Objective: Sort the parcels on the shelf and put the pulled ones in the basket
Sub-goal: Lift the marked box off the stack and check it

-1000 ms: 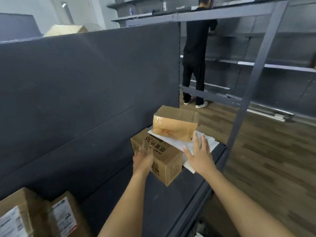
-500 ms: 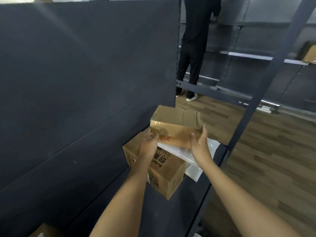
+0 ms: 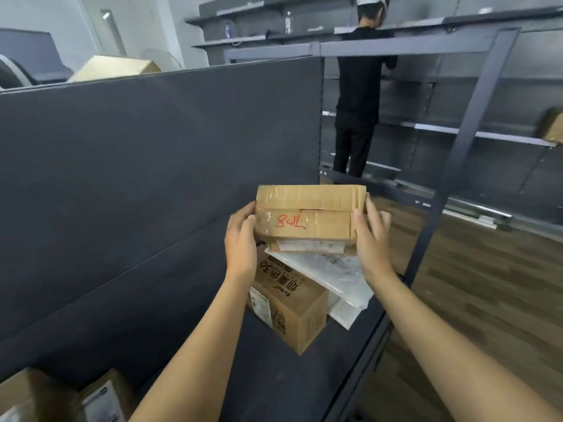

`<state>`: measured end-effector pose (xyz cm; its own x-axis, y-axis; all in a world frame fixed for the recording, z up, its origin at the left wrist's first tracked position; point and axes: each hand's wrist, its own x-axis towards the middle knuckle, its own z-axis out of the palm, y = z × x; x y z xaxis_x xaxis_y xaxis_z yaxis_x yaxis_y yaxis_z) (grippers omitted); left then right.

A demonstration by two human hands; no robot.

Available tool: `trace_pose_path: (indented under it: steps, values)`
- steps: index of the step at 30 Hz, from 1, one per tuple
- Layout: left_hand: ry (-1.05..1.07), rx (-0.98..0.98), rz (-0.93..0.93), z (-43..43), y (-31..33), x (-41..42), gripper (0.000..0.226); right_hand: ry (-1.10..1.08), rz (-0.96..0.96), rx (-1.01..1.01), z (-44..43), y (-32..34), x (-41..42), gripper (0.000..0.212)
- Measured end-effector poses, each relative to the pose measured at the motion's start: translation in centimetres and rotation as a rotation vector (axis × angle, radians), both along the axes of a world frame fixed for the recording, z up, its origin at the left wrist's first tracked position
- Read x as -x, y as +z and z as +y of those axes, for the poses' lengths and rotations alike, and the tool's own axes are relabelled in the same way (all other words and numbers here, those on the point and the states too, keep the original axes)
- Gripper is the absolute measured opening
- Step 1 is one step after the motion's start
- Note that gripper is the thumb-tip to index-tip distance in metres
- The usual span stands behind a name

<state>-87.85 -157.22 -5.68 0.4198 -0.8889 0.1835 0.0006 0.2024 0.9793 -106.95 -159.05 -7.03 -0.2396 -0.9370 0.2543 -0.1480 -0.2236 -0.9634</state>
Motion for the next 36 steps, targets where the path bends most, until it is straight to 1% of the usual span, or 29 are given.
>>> trace_pose_path:
  steps: [3, 5, 8, 10, 12, 15, 17, 19, 20, 22, 23, 26, 30, 32, 33, 34, 36]
  values:
    - [0.041, 0.025, 0.027, 3.5, 1.0, 0.4, 0.037, 0.074, -0.013, 0.003, 2.5, 0.5, 0.0, 0.057]
    - [0.06, 0.023, 0.053, 5.8, 0.8, 0.8, 0.038, 0.169, -0.014, -0.001, 4.4, 0.5, 0.0, 0.06]
    - [0.109, 0.007, 0.08, 9.4, 0.3, 1.5, 0.037, 0.291, 0.011, -0.065, 7.2, 0.3, 0.1, 0.083]
    - [0.097, 0.004, 0.084, 11.9, 0.4, 1.7, 0.038, 0.347, 0.01, -0.11, 8.9, 0.4, 0.2, 0.089]
    - [0.056, 0.029, 0.059, 14.4, 1.1, 1.5, 0.04, 0.388, 0.038, -0.118, 10.7, 1.1, 0.3, 0.093]
    - [0.052, 0.058, 0.072, 17.3, 2.4, 0.0, 0.041, 0.489, 0.085, -0.127, 13.3, 2.5, 0.9, 0.09]
    - [0.046, 0.056, 0.028, 18.8, 2.8, -1.5, 0.041, 0.572, 0.096, -0.132, 14.5, 3.1, 1.3, 0.094]
    - [0.032, 0.048, -0.053, 20.7, 2.8, -2.3, 0.037, 0.618, 0.141, -0.158, 15.6, 3.3, 1.1, 0.102]
    - [0.031, 0.028, -0.065, 21.7, 2.5, -2.5, 0.037, 0.628, 0.153, -0.18, 16.0, 2.9, 0.6, 0.101]
    - [0.022, -0.014, -0.043, 23.7, 1.6, -2.5, 0.038, 0.634, 0.121, -0.223, 17.2, 1.6, -0.4, 0.082]
    - [0.015, -0.037, -0.024, 24.5, 1.1, -2.4, 0.039, 0.619, 0.104, -0.253, 17.8, 0.9, -0.9, 0.078]
    - [-0.017, -0.11, -0.003, 26.7, -0.5, -2.8, 0.04, 0.575, 0.118, -0.322, 18.8, -1.6, -2.0, 0.092]
    - [-0.063, -0.122, -0.041, 28.2, -1.0, -3.6, 0.038, 0.553, 0.162, -0.358, 19.0, -2.5, -2.6, 0.09]
    - [-0.106, -0.125, -0.043, 28.3, -0.9, -4.2, 0.037, 0.585, 0.072, -0.361, 19.8, -1.3, -3.0, 0.087]
    - [-0.131, -0.129, -0.027, 28.3, -0.9, -4.6, 0.04, 0.615, 0.001, -0.367, 20.5, -0.2, -3.5, 0.08]
    - [-0.149, -0.136, -0.011, 28.3, -1.0, -5.1, 0.044, 0.647, -0.063, -0.361, 20.9, 0.8, -3.9, 0.068]
    - [-0.167, -0.148, 0.036, 28.5, -1.1, -6.0, 0.05, 0.687, -0.121, -0.323, 20.7, 1.7, -4.6, 0.04]
